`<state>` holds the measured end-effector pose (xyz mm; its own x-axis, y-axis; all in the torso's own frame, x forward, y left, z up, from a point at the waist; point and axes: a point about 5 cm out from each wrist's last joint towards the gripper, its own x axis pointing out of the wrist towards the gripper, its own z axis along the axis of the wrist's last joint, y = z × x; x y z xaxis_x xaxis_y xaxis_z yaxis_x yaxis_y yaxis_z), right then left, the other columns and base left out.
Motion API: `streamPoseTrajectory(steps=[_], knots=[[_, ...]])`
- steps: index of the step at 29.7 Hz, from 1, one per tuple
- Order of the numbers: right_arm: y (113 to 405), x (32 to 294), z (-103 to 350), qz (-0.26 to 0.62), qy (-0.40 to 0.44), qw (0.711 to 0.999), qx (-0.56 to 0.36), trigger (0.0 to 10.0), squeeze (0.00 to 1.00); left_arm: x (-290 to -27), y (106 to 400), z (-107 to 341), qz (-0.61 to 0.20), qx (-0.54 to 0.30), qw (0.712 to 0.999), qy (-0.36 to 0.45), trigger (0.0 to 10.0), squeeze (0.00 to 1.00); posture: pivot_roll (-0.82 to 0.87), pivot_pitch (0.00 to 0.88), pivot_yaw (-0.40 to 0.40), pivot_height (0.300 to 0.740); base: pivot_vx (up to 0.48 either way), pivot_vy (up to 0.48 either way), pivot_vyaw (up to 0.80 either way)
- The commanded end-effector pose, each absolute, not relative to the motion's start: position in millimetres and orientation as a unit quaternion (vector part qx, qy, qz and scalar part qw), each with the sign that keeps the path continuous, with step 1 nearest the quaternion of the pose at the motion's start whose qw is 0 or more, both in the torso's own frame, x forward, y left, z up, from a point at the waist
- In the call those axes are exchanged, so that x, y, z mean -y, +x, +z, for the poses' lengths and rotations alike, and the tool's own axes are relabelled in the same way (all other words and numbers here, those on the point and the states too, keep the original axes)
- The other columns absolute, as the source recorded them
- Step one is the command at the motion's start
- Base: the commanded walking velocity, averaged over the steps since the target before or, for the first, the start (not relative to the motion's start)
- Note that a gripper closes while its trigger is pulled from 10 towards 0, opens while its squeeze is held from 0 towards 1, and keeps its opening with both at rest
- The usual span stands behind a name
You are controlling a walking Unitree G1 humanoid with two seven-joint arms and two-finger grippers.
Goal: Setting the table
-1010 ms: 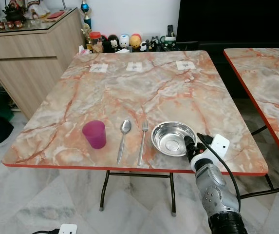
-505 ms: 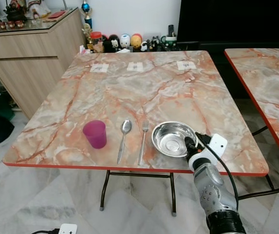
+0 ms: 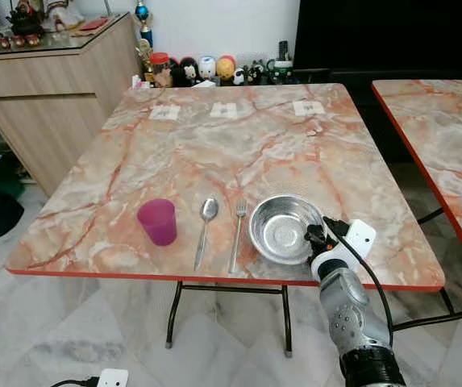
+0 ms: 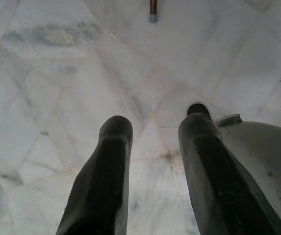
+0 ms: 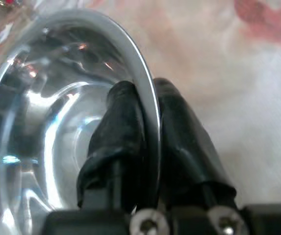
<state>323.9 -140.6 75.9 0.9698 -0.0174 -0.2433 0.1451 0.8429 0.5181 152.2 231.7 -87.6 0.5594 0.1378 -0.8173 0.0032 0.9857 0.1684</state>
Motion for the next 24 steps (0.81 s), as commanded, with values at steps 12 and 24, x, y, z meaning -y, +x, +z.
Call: streamPoseTrajectory(steps=[12,24], knots=[[318.1,155.2,93.2,-0.052,0.309,0.949,0.012,0.0,0.0,-236.0,142.6,-91.2,0.04,-0.493,0.865,0.087,10.0,0.0,-0.1,0.0,0.055,0.74,0.0,0.0,0.0],[312.2,153.4,96.3,-0.035,0.281,0.958,0.037,10.0,0.0,-236.2,140.5,-91.9,0.045,-0.494,0.865,0.082,10.0,0.0,-0.11,0.0,0.052,0.74,0.0,0.0,0.0]])
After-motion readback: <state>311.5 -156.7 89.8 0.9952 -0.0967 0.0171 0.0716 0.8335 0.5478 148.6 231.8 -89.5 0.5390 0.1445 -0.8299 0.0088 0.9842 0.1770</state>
